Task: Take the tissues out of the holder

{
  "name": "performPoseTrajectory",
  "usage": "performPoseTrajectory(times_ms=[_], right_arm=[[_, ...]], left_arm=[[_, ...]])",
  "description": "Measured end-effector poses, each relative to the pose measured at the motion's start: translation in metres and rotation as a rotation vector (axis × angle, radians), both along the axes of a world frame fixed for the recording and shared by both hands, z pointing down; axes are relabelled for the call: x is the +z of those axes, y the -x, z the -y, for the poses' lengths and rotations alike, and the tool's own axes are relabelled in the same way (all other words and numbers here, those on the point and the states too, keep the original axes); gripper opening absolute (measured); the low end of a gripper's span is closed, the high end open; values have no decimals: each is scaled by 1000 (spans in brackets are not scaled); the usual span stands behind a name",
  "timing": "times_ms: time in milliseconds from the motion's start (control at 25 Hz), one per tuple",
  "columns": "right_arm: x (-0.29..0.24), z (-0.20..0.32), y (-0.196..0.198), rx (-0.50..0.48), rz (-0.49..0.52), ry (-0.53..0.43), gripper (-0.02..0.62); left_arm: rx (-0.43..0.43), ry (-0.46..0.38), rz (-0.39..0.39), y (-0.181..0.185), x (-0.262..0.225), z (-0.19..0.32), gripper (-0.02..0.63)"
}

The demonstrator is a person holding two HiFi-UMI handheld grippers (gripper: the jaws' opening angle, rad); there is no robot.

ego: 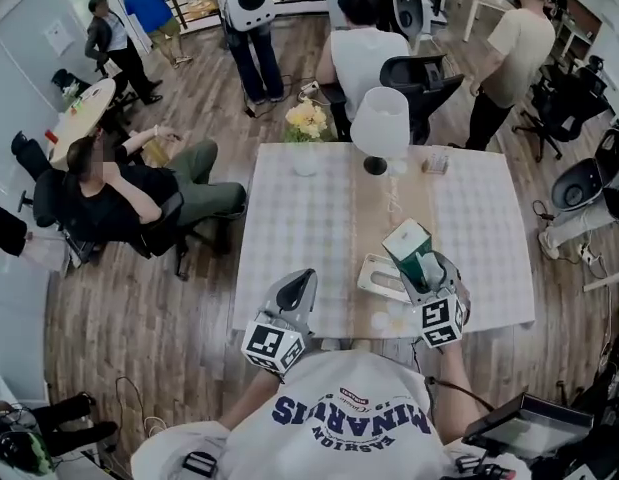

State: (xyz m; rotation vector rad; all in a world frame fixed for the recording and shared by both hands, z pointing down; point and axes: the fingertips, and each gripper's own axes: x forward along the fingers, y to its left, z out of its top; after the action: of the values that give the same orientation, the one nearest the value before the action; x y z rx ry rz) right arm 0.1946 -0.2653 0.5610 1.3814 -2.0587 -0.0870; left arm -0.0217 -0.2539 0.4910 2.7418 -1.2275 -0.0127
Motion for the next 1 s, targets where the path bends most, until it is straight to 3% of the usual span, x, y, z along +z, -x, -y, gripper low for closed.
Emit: performPoseTrajectory(times_ms=[120,240,480,760,1000], right_arm=[[-53,-10,-2,47,125,-141,287],[-74,-19,-5,75,159,-173,288],[-63,-20,-7,84,173,-148,287],[-61,-15,3,85,175,-129,287],[-38,-8,-9,113,151,-53,288]], left_arm=[[30,-11,11,-4,-5,0,3],[44,-17,12,-9,-9,-1,3],[60,-24,15,-20,-7,-2,3],[46,-12,24,-6,-4,3,3],[21,-7,20,1,-2,8,3]])
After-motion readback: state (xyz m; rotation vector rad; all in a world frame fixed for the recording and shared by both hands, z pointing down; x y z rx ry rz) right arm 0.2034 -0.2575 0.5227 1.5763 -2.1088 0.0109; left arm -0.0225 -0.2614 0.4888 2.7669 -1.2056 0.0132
